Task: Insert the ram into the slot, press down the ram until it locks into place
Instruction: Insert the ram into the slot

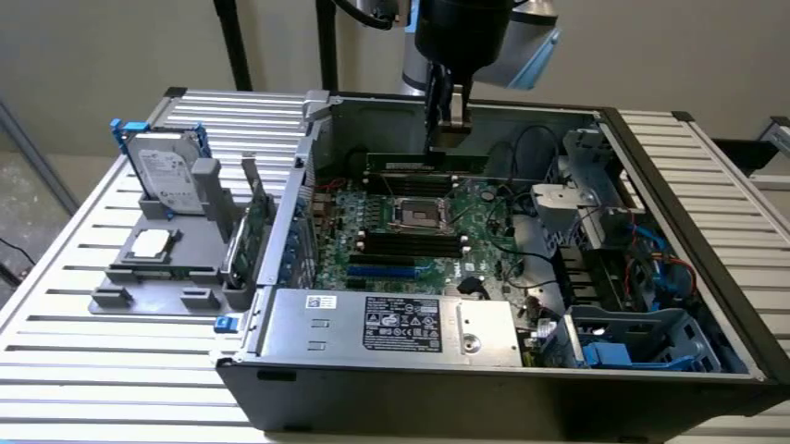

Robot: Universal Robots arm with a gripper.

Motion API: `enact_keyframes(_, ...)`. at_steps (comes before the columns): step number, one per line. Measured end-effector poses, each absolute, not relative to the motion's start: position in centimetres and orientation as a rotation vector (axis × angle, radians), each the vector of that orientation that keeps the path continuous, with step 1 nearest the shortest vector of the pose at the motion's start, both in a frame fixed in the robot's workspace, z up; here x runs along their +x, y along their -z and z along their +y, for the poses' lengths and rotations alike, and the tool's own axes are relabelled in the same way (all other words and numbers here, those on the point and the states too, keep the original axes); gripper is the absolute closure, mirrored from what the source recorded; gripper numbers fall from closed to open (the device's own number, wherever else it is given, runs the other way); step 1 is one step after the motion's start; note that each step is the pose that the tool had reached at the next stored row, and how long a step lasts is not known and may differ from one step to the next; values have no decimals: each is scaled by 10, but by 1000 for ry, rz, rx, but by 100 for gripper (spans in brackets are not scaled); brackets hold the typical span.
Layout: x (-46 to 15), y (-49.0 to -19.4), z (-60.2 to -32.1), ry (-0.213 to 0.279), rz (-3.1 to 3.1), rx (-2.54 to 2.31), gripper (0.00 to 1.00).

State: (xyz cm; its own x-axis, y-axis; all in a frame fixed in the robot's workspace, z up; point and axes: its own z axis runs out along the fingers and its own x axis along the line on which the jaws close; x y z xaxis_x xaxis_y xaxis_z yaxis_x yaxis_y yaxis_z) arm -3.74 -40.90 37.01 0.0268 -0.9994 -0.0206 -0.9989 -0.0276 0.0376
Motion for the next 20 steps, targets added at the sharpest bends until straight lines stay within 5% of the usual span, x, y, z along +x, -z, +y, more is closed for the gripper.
enact_keyframes(20,-31,-342,-409,59,-2227,2193,87)
